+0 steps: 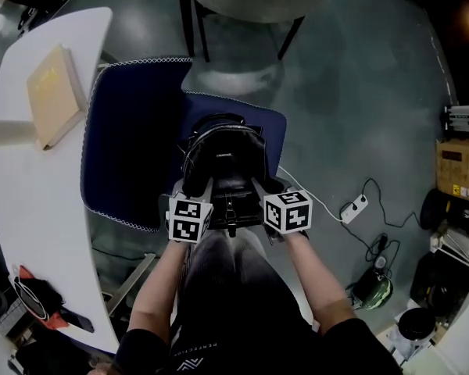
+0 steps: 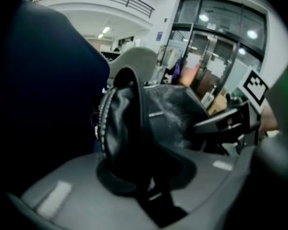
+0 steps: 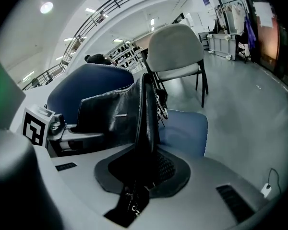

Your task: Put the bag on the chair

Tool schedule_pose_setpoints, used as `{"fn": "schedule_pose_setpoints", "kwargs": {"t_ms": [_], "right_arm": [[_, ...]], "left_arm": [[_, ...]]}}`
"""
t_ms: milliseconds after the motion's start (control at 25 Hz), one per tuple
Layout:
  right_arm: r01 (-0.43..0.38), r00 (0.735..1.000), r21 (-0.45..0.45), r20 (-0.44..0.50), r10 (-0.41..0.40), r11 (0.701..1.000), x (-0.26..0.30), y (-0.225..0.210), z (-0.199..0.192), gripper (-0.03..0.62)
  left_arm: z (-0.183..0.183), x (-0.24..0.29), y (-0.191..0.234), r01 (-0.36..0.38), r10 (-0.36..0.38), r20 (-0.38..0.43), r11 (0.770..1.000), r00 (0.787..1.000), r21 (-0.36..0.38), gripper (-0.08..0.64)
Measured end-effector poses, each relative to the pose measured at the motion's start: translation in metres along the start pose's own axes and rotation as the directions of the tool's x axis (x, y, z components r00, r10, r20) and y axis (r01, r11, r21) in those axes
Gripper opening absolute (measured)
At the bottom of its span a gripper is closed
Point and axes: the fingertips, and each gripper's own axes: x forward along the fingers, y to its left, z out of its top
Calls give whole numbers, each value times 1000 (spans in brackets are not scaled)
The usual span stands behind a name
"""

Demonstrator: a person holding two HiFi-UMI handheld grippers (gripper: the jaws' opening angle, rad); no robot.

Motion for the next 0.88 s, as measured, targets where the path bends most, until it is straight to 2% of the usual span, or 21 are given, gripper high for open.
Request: {"fn": "schedule_pose_setpoints", "kwargs": {"t_ms": [880], "right_arm": [[46,999,1,-22,-46,999,47,-16,16,67]], "left_arm": [[-4,44,46,-45,40,-61,996,997,-83,190]]}}
